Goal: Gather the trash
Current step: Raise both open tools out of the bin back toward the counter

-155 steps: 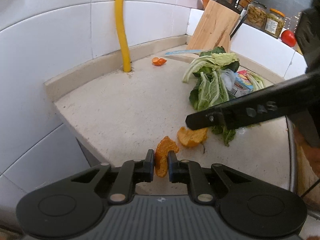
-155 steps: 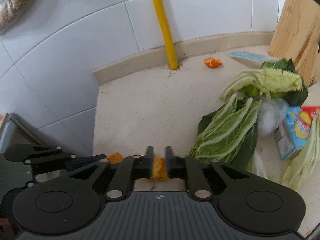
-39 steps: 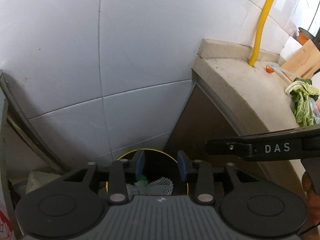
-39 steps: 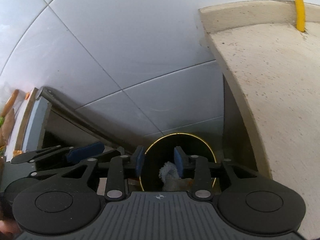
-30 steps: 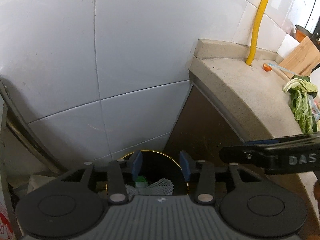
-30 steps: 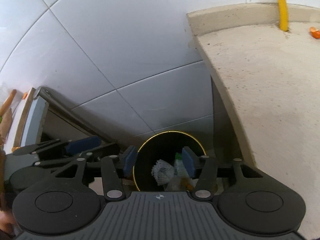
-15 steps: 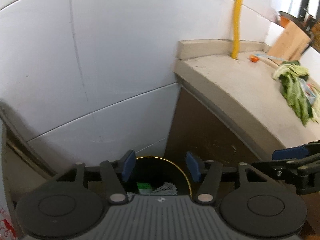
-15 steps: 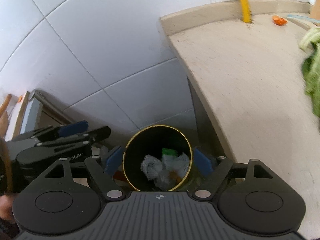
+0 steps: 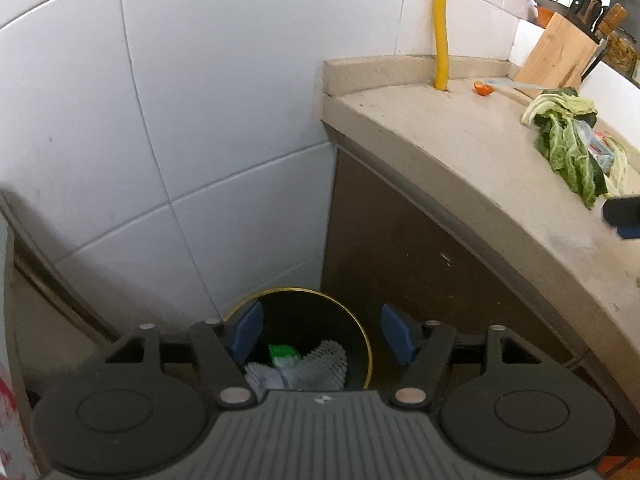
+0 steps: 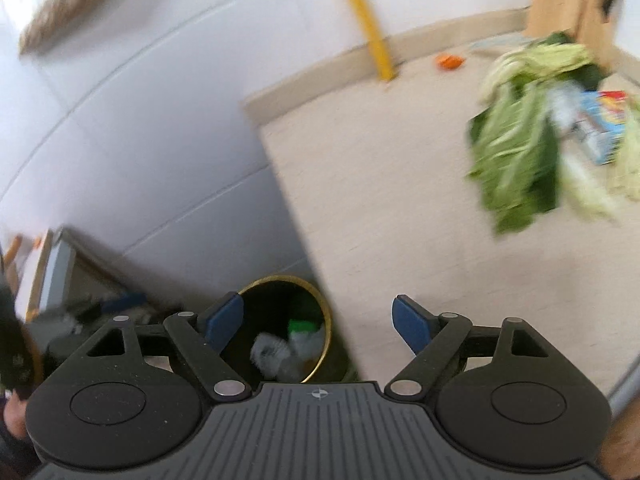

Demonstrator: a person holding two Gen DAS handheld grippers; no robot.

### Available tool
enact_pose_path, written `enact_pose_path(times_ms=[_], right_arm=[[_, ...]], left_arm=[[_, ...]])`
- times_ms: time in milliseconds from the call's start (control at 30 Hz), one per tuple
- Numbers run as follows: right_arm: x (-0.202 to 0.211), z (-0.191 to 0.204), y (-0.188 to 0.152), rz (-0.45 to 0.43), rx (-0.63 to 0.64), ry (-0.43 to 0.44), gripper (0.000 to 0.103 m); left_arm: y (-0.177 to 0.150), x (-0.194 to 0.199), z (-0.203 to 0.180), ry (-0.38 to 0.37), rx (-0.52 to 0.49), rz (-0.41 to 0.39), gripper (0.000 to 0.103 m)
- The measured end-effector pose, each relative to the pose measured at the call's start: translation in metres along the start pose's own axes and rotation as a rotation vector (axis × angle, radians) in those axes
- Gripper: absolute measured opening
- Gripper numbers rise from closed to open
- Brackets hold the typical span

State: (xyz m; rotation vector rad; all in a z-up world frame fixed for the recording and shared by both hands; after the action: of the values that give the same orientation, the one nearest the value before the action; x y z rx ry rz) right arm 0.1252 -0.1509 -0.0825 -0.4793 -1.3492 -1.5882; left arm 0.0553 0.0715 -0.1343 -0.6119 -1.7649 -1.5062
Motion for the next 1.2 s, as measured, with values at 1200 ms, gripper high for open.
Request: enact_pose_path(times_ms=[1200], right_arm=[[0.091,-0.208,-0.005,-0.325,-0.469,-0.175,0.093]], left_arm=[[0.155,-0.057,-0.269,-0.340,-0.374,-0.099,0.069]])
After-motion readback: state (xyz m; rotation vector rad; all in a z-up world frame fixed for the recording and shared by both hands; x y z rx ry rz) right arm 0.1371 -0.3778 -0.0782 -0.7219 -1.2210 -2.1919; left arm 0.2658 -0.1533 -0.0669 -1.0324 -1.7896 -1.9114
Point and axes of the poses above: each gripper's, at about its wrist camera, not at the fingertips, and x roughly against the way its jaws point, z to its left, y to its top, the point moved 6 cm from there along -x, roughly the way its jaws point, and after that the axes turned 4 degrees about -x, right-handed, at the moved point
